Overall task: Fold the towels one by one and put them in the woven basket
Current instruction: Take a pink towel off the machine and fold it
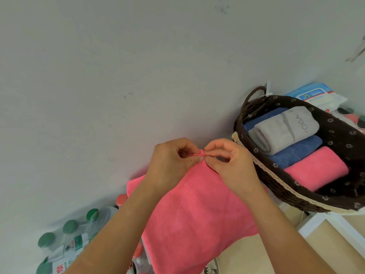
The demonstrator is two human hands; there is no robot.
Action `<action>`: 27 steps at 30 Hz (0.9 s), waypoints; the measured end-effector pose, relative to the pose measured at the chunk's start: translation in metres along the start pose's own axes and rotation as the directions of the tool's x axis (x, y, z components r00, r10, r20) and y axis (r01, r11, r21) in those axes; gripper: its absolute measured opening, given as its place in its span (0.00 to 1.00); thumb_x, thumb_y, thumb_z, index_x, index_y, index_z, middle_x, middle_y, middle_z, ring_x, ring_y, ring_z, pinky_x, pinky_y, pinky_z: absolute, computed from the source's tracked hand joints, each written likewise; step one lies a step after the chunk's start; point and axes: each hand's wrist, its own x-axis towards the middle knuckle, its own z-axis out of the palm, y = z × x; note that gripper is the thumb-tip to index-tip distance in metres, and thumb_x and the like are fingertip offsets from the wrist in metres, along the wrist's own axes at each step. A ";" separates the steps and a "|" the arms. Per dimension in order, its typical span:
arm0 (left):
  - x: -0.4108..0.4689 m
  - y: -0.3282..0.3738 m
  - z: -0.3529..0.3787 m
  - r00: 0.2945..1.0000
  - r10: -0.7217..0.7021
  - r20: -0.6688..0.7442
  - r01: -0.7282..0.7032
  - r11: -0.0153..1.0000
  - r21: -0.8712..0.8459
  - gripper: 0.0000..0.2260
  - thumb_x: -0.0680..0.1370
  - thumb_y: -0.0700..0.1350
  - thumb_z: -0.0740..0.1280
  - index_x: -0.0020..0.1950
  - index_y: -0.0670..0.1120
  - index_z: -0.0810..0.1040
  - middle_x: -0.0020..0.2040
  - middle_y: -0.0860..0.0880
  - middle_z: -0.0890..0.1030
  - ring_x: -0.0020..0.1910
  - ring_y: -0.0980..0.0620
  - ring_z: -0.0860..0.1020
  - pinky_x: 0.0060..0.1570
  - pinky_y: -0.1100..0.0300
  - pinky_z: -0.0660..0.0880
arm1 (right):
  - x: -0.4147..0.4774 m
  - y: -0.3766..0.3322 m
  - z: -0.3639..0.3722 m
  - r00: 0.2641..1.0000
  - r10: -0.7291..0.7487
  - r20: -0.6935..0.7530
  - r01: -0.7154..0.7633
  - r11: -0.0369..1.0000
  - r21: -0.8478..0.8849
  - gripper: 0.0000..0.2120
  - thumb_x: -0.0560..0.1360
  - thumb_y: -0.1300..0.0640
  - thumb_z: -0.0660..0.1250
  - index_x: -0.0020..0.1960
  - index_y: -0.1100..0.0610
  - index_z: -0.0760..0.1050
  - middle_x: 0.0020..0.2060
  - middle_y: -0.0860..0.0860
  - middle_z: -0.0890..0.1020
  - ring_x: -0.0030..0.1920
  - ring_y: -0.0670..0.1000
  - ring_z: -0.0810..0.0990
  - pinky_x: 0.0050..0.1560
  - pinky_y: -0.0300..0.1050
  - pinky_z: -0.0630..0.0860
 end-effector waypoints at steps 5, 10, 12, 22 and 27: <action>0.006 0.000 -0.005 0.997 0.068 0.019 -0.069 0.997 0.037 0.08 0.66 0.41 0.78 0.37 0.51 0.81 0.37 0.52 0.80 0.35 0.52 0.76 0.36 0.57 0.75 | 0.000 0.000 -0.002 1.000 -0.012 0.022 0.011 0.999 0.036 0.10 0.70 0.67 0.73 0.46 0.54 0.78 0.39 0.46 0.86 0.44 0.41 0.83 0.46 0.32 0.74; 0.011 0.007 -0.009 0.991 0.050 0.125 -0.059 0.996 0.074 0.07 0.67 0.42 0.78 0.38 0.49 0.80 0.38 0.57 0.82 0.30 0.57 0.73 0.33 0.63 0.71 | 0.000 -0.003 -0.005 0.999 -0.018 0.040 0.018 1.000 0.001 0.10 0.70 0.67 0.72 0.44 0.54 0.76 0.39 0.48 0.85 0.45 0.44 0.83 0.50 0.42 0.77; 0.012 0.010 -0.012 0.984 0.033 0.176 -0.049 0.995 0.092 0.07 0.67 0.42 0.77 0.38 0.48 0.80 0.30 0.61 0.78 0.26 0.62 0.70 0.29 0.71 0.65 | 0.000 -0.004 -0.005 0.998 -0.022 0.058 0.023 1.000 -0.008 0.10 0.70 0.67 0.72 0.43 0.54 0.75 0.40 0.49 0.85 0.45 0.45 0.83 0.50 0.45 0.77; 0.013 0.014 -0.022 0.997 0.044 0.059 -0.051 0.992 0.119 0.10 0.66 0.40 0.78 0.34 0.50 0.79 0.26 0.63 0.74 0.26 0.60 0.67 0.29 0.70 0.63 | -0.013 0.006 -0.002 0.970 -0.225 0.093 0.243 0.870 -0.429 0.06 0.68 0.56 0.75 0.43 0.48 0.80 0.39 0.36 0.78 0.44 0.42 0.77 0.47 0.40 0.75; 0.014 0.011 -0.027 1.000 0.025 0.016 -0.026 0.999 0.047 0.10 0.65 0.39 0.79 0.34 0.50 0.79 0.29 0.56 0.76 0.28 0.57 0.68 0.30 0.62 0.68 | -0.015 0.014 -0.009 0.970 -0.238 0.056 0.237 0.864 -0.444 0.10 0.68 0.52 0.74 0.45 0.48 0.75 0.40 0.39 0.77 0.42 0.41 0.75 0.46 0.49 0.74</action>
